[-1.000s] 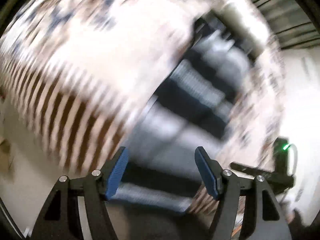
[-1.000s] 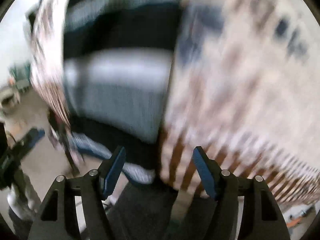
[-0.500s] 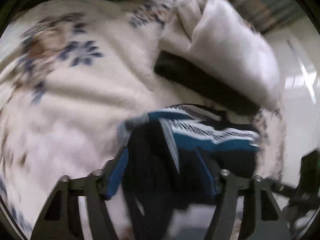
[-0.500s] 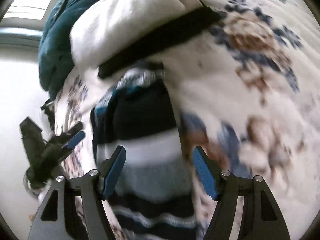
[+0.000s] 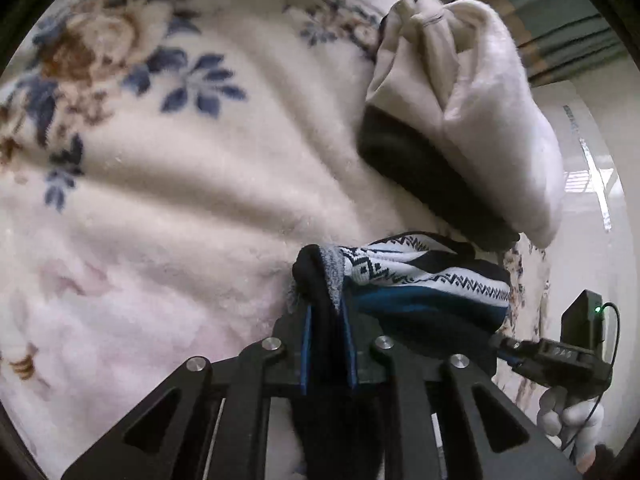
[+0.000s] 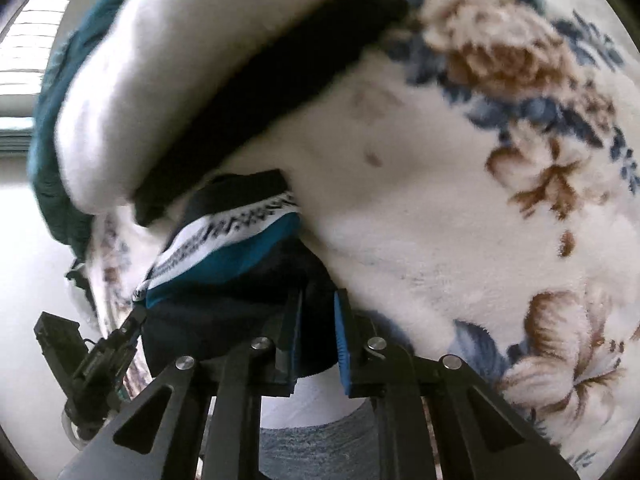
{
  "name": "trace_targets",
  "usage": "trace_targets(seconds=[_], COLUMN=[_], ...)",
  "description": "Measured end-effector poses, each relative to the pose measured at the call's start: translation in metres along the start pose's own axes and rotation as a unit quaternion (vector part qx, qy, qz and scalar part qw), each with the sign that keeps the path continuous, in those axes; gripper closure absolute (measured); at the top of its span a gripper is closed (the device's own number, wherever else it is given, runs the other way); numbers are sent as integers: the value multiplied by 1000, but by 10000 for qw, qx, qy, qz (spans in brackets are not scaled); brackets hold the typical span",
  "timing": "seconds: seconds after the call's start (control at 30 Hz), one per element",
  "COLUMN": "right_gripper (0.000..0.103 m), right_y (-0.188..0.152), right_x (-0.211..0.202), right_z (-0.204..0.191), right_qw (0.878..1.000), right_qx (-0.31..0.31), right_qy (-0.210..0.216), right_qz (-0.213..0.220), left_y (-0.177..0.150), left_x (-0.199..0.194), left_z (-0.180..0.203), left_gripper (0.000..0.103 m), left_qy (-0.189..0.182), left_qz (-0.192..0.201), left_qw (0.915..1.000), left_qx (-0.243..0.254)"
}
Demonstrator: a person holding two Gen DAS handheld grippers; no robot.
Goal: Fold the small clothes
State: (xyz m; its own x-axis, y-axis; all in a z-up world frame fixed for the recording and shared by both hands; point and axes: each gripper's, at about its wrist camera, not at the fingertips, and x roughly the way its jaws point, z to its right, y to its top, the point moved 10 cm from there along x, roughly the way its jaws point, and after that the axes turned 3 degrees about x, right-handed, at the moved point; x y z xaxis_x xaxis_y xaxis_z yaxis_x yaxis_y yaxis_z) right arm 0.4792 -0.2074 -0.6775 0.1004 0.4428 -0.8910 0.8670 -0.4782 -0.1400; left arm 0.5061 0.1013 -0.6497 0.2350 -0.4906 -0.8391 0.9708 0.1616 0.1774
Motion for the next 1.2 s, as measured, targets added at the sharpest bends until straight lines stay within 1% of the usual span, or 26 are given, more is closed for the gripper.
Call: trace_targets(seconds=[0.07, 0.1, 0.13, 0.17, 0.2, 0.27, 0.3, 0.33, 0.37, 0.4, 0.47, 0.6, 0.67, 0.7, 0.73, 0.77, 0.8, 0.83, 0.9, 0.93, 0.97, 1.0, 1.03, 1.07, 1.1, 1.2], right_gripper=[75, 60, 50, 34, 30, 29, 31, 39, 76, 93, 94, 95, 95, 89, 83, 66, 46, 41, 39, 39, 39, 39, 40, 59, 95, 98], right_y=[8, 13, 18, 22, 26, 24, 24, 27, 32, 40, 52, 67, 66, 65, 62, 61, 62, 62, 60, 60, 60, 60, 60, 59, 59, 63], right_x=[-16, -25, -31, -37, -34, -10, -2, 5, 10, 14, 13, 19, 24, 25, 20, 14, 5, -4, -13, -12, -10, -8, -4, -1, 1, 1], right_z=[-5, -11, -20, -26, -33, -46, -47, -49, -51, -51, -48, -30, -27, -30, -31, -32, -31, -30, -28, -26, -22, -18, -19, -22, -26, -37], right_qw=[9997, 9990, 9979, 9968, 9960, 9948, 9938, 9927, 9918, 9923, 9945, 9981, 9985, 9984, 9982, 9981, 9978, 9975, 9977, 9981, 9985, 9986, 9986, 9981, 9976, 9960], right_qx=[-196, -340, -503, -638, -773, -1003, -1087, -1194, -1275, -1232, -1012, -492, -486, -524, -572, -596, -615, -616, -552, -483, -421, -401, -431, -529, -608, -787], right_qy=[-40, 8, 94, 143, 167, 176, 124, 40, -73, -134, -39, -26, -32, -34, -38, -1, 59, 151, 306, 343, 351, 334, 314, 329, 344, 281], right_qz=[167, 286, 392, 455, 423, -55, -201, -191, -62, 32, 262, 362, 239, 186, 145, 172, 229, 309, 264, 180, 92, 33, 5, 5, 3, 301], left_y=[8, 12, 17, 21, 24, 30, 35, 39, 41, 44, 56, 73, 72, 70, 65, 61, 55, 50, 37, 36, 36, 37, 37, 40, 45, 51], left_x=[-7, -11, -14, -15, -12, 0, 7, 11, 15, 20, 22, 26, 20, 17, 9, 4, -1, -3, 8, 15, 19, 26, 31, 32, 30, 29], left_z=[5, 9, 13, 16, 19, 21, 20, 22, 22, 21, 16, 3, 5, 4, 8, 14, 21, 27, 39, 42, 43, 46, 47, 46, 45, 44], left_gripper=[81, 72, 55, 46, 41, 42, 44, 60, 82, 99, 102, 102, 99, 91, 74, 63, 43, 41, 41, 45, 55, 90, 90, 90, 90, 91], left_qy=[-92, -145, -181, -163, -145, -26, 1, 56, 94, 208, 190, 283, -214, -356, -505, -634, -698, -699, -497, -318, -113, 51, 105, 68, 55, 93], left_qz=[74, 147, 238, 308, 330, 227, 222, 278, 298, 235, 298, 305, 174, 120, 84, 93, 115, 118, -94, -112, -62, -18, -49, 0, 97, 183], left_qw=[9999, 9998, 9996, 9994, 9993, 9996, 9995, 9991, 9988, 9987, 9988, 9991, 9994, 9988, 9982, 9976, 9973, 9975, 9984, 9986, 9982, 9970, 9967, 9970, 9970, 9968], left_qx=[-46, -27, -7, 29, 75, 165, 227, 309, 373, 409, 337, 111, -216, -302, -323, -266, -169, -74, 266, 418, 589, 771, 801, 776, 763, 768])
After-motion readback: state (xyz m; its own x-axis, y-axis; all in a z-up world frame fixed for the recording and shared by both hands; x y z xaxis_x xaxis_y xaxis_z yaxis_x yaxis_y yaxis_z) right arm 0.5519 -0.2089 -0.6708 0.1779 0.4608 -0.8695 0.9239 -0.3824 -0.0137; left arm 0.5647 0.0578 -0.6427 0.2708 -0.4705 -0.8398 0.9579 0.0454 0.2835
